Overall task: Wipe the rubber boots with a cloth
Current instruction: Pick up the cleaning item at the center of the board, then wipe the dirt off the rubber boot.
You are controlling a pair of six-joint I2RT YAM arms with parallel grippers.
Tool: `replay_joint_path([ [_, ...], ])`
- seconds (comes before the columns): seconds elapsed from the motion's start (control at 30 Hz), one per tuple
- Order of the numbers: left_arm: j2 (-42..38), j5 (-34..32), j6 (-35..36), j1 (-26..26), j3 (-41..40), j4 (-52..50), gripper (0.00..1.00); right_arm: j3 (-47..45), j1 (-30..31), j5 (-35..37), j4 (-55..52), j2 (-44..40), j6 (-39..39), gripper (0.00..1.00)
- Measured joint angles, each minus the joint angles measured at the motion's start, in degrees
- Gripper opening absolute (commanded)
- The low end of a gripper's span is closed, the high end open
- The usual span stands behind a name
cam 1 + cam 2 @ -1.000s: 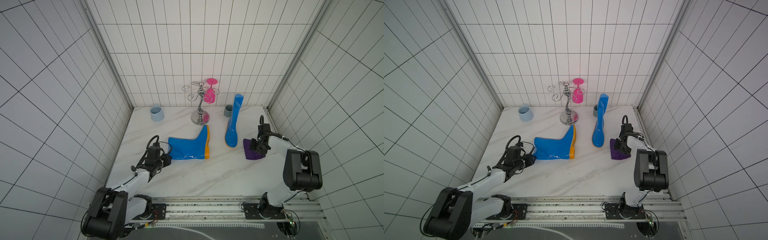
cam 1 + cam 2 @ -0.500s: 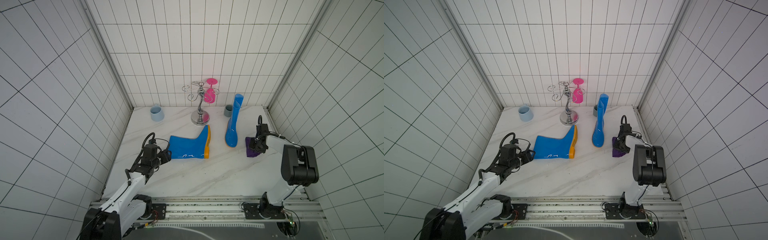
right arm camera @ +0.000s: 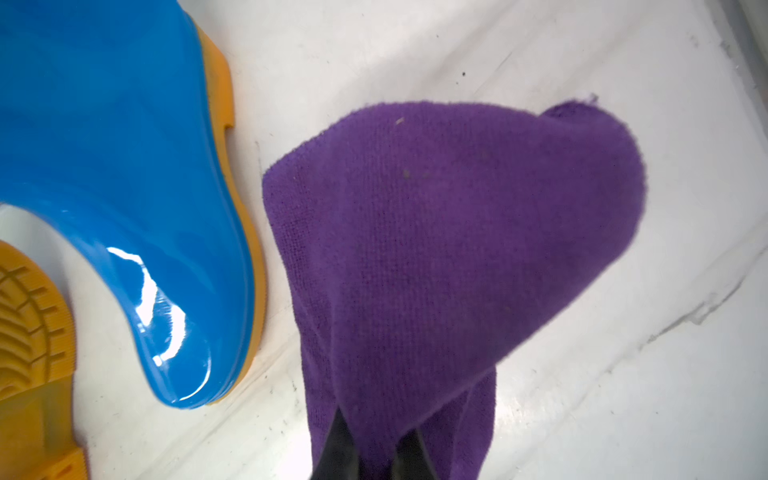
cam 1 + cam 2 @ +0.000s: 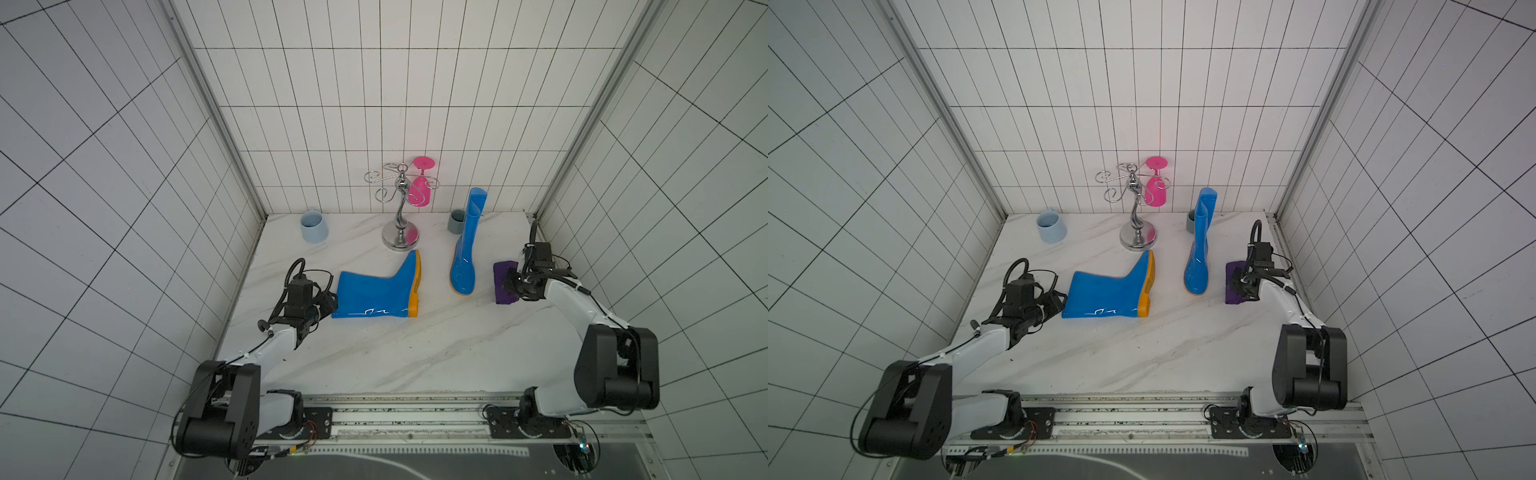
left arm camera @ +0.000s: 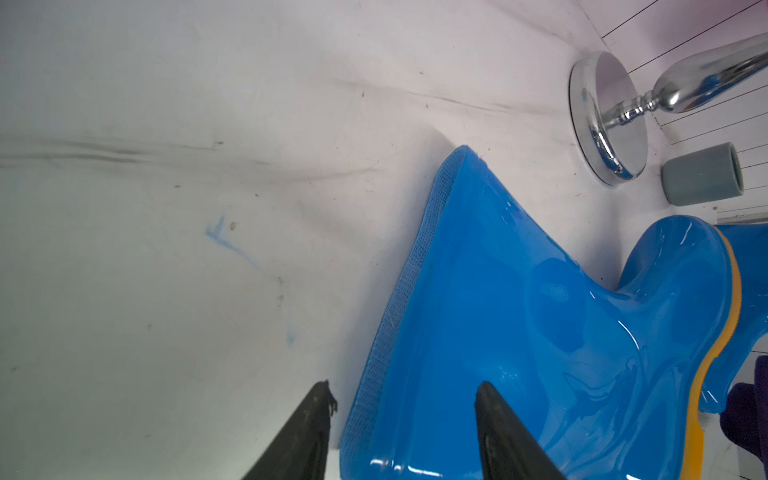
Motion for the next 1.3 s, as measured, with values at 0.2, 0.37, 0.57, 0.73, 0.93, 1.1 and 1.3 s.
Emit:
replay_joint_path([
  [0.2, 7.3, 2.6, -0.7, 0.1, 3.6, 6.1, 0.41, 0.1, 4.4, -1.2, -2.9, -3.7, -0.5, 0.00],
  [0.37, 11.7, 3.1, -0.7, 0.8, 7.2, 8.3, 0.40, 1.8, 11.6, -1.2, -6.2, -4.4, -0.4, 0.00],
  [0.57, 17.4, 4.8, -0.7, 1.8, 10.1, 8.6, 0.36, 10.7, 20.4, -1.3, -8.8, -1.5, 0.1, 0.00],
  [0.73, 21.2, 7.0, -1.0, 2.2, 10.6, 8.9, 0.28, 20.3, 26.9, -2.1, -8.7, 3.7, 0.5, 0.00],
  [0.93, 23.2, 9.0, -1.6, 2.7, 10.6, 11.2, 0.00, 29.4, 33.0, -2.6, -8.6, 12.5, 0.5, 0.00],
  [1.1, 25.7, 11.3, -2.4, 3.0, 10.7, 14.7, 0.00, 35.5, 37.0, -2.4, -8.6, 21.3, 0.5, 0.00],
  [1.3, 28.3, 15.0, -4.2, 3.1, 10.6, 19.2, 0.00, 42.4, 41.1, -1.5, -9.7, 30.4, 0.4, 0.00],
])
